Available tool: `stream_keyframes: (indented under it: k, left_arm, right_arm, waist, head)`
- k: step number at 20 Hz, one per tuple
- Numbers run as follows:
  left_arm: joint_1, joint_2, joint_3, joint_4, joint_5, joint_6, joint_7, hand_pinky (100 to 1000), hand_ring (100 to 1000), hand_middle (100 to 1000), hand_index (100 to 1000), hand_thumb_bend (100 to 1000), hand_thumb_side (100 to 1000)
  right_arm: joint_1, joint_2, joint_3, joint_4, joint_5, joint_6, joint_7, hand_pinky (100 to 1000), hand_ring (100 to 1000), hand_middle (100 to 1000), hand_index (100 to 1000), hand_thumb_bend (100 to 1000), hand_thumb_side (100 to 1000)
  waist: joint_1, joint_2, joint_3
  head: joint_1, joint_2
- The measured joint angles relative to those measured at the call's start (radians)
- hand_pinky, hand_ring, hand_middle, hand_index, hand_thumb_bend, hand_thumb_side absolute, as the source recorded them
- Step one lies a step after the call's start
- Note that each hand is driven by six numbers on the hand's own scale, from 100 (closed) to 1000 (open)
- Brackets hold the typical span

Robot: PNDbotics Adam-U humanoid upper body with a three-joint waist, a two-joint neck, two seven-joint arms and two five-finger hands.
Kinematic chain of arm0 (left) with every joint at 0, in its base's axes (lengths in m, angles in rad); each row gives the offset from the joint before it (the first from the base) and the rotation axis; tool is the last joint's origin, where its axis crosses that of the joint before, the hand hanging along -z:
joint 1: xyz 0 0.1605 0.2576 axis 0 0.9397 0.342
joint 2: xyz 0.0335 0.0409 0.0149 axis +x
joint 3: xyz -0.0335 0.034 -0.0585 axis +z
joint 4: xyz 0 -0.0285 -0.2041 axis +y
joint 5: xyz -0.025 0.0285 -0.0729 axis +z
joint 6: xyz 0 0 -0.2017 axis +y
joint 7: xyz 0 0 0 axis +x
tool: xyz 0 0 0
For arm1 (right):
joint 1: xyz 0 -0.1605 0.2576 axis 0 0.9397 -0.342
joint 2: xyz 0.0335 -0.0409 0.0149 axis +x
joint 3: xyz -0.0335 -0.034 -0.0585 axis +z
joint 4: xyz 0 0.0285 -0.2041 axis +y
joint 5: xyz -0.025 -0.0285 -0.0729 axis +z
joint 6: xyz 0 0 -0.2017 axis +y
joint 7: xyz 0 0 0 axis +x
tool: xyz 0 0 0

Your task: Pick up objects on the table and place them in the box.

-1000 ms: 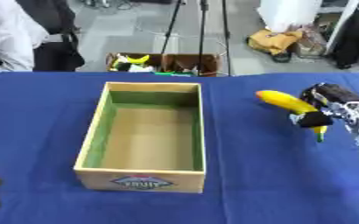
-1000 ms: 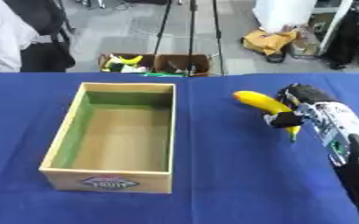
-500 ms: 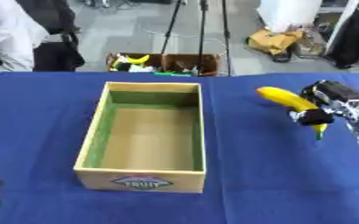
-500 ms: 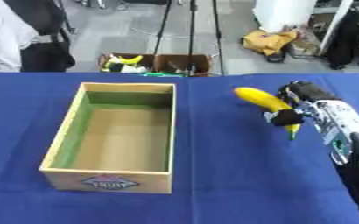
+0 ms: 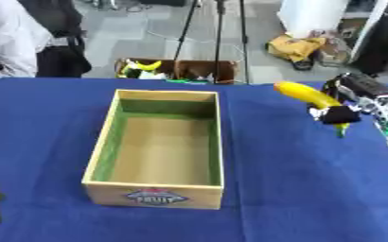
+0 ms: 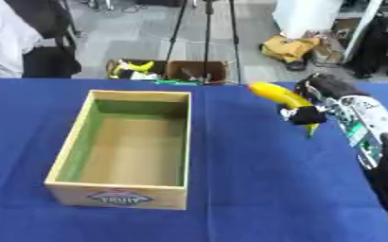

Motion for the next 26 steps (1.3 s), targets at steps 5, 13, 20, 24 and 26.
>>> stream_keyframes:
  k: [5, 13, 20, 24, 26]
  left_arm:
    - [0.0, 0.0, 0.0, 0.0, 0.0, 0.001, 0.0, 320, 518, 538, 689, 100, 971]
    - [0.0, 0.009, 0.0, 0.0, 0.001, 0.004, 0.002, 321, 518, 538, 688, 100, 970]
    - [0.001, 0.01, 0.0, 0.0, 0.001, 0.007, 0.002, 321, 517, 537, 688, 100, 969]
    - [0.001, 0.01, 0.0, 0.0, 0.001, 0.008, 0.001, 321, 517, 537, 688, 100, 968]
    - [0.001, 0.011, 0.0, 0.0, 0.001, 0.01, 0.001, 321, 517, 537, 688, 100, 969]
  right_arm:
    - [-0.016, 0.0, 0.01, -0.008, -0.006, -0.01, 0.005, 255, 586, 550, 664, 108, 663]
    - [-0.054, 0.0, 0.034, -0.023, -0.022, -0.03, 0.021, 257, 586, 549, 664, 110, 676]
    - [-0.099, 0.01, 0.053, -0.031, -0.032, -0.047, 0.032, 257, 583, 543, 661, 112, 691]
    - [-0.122, 0.026, 0.062, -0.036, -0.033, -0.055, 0.039, 258, 583, 542, 661, 113, 696]
    - [-0.134, 0.035, 0.065, -0.036, -0.035, -0.059, 0.043, 258, 583, 541, 661, 114, 701]
  waist:
    - [-0.005, -0.006, 0.0]
    - [-0.012, -0.018, -0.003]
    - [-0.019, -0.027, -0.004]
    - [-0.024, -0.031, -0.004]
    - [-0.027, -0.032, -0.003]
  head:
    - [0.0, 0.0]
    - [0.003, 0.009]
    - [0.003, 0.018]
    - [0.002, 0.018]
    - [0.002, 0.018]
